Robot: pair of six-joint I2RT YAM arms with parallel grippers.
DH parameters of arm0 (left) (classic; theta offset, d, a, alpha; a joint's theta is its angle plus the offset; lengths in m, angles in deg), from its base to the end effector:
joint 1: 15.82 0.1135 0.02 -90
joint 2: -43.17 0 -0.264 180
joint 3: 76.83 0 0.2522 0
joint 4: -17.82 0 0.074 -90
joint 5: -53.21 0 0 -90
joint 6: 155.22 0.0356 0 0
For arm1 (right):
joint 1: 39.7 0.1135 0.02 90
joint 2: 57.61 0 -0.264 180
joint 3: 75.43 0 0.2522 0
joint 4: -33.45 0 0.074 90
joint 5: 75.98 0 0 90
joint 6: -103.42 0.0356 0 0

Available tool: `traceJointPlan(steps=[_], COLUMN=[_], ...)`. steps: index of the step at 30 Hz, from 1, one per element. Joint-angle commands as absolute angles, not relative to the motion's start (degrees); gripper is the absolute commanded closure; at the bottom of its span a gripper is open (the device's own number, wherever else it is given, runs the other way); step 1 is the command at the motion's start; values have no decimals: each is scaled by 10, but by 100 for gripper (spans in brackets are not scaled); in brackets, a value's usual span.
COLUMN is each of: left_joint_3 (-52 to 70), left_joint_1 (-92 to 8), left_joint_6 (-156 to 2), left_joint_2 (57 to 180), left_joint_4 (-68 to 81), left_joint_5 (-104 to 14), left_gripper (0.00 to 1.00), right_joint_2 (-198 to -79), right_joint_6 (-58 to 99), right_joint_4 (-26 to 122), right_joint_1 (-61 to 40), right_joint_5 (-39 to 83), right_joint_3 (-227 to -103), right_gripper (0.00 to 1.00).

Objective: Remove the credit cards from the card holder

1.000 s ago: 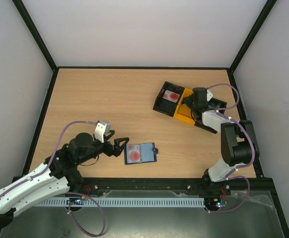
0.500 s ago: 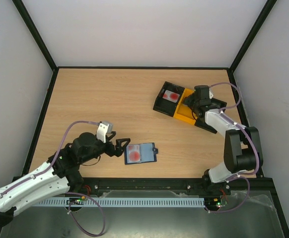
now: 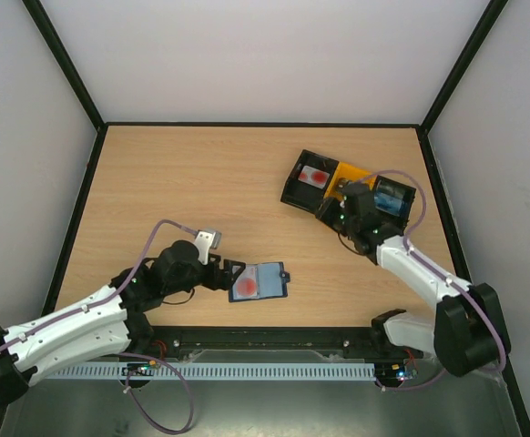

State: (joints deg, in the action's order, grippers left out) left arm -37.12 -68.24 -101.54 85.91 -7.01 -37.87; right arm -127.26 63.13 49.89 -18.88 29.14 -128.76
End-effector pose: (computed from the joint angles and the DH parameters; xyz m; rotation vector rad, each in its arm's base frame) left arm 0.1061 -0.1390 0.2281 0.3211 2.1811 -0.9437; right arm 0.2410 0.1016 0.2315 0.4099 2.2550 0.9679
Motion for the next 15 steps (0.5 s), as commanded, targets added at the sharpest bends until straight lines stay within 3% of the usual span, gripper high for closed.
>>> traceJointPlan(steps=[1,8,15], left_joint_3=[-389,-467,-539], left_joint_1=[-679,-679,-666], left_joint_6=[-1060,-1143,-1222], left_joint_2=[860,844,824], left_joint_4=[-55,34,109], left_joint_5=[-382,-406,-442], left_gripper=[11,20,30], right_joint_2=[-1217,-1143,-1167], right_joint_6=[640,702,742], right_joint_4=[504,444,397], right_joint_1=[-144,-35,85], right_joint_5=[322,317,278], right_joint_3=[-1223,-1133,-1113], right_gripper=[64,66,68])
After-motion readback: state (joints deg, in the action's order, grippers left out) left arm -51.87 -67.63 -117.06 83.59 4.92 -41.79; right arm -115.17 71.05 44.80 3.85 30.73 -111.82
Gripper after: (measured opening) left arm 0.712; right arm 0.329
